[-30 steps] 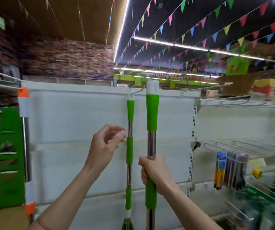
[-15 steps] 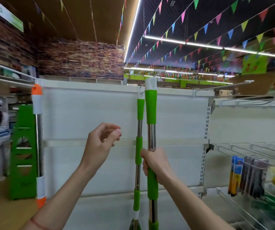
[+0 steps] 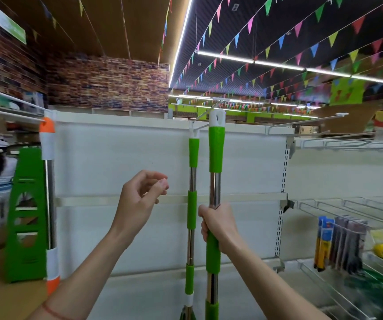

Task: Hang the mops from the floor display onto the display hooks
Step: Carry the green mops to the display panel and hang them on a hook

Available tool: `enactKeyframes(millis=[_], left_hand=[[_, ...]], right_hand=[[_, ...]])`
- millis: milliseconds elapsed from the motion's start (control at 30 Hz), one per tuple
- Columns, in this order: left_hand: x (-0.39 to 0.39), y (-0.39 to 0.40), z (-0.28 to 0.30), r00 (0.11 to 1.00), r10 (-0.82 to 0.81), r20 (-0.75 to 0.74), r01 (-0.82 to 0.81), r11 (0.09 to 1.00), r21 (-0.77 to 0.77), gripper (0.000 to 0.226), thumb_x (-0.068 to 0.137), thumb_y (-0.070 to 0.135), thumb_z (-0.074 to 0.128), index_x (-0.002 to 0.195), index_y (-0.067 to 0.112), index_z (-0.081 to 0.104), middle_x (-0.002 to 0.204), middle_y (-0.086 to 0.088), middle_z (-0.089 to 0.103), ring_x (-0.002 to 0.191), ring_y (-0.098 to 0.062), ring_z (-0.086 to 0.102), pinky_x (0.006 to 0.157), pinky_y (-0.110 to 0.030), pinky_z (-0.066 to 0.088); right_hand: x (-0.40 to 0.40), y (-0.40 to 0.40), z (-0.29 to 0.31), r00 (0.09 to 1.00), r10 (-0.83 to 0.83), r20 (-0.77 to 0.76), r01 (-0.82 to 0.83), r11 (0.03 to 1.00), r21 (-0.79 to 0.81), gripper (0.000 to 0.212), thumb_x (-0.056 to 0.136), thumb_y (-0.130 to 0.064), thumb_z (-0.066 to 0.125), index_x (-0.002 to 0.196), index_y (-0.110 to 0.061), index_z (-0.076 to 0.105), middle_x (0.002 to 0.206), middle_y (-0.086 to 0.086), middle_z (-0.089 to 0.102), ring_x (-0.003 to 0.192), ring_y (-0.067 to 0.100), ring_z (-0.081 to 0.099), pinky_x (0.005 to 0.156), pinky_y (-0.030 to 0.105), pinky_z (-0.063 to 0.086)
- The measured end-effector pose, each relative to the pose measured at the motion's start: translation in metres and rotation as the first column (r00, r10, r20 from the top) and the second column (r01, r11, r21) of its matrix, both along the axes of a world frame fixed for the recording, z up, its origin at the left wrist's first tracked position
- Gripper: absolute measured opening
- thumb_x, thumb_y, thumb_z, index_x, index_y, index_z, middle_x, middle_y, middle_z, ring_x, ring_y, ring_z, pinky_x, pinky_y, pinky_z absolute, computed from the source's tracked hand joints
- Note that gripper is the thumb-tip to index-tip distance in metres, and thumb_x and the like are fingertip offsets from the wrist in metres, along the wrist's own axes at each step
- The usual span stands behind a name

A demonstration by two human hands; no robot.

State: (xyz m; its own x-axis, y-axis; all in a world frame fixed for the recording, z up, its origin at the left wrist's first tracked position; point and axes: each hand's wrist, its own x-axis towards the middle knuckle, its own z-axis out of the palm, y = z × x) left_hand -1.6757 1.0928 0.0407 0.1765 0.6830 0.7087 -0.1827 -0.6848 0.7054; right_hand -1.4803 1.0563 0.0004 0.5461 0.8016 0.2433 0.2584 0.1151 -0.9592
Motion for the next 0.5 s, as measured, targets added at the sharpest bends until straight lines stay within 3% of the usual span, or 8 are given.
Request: enactKeyframes(millis=[500], left_hand=[[-0.019,-0.003,-0.006,0.999,0.032,0.003,-0.032,0.999,-0.009,0.011,0.092,0.027,0.067,0.099,0.020,0.072,0.088,0.002,0.078,0.085,-0.014,0.073,0.076,-0.036,0.056]], right_hand=[[0.009,0.046,-0.005,1.000,-0.016,0.017,0.017,0.995,-0.102,0.016,0.080,-0.012,0.057,0.064,-0.010,0.056,0.043,0.006,0.051,0.036,0.023,0.051,0.049,0.033,0.045]])
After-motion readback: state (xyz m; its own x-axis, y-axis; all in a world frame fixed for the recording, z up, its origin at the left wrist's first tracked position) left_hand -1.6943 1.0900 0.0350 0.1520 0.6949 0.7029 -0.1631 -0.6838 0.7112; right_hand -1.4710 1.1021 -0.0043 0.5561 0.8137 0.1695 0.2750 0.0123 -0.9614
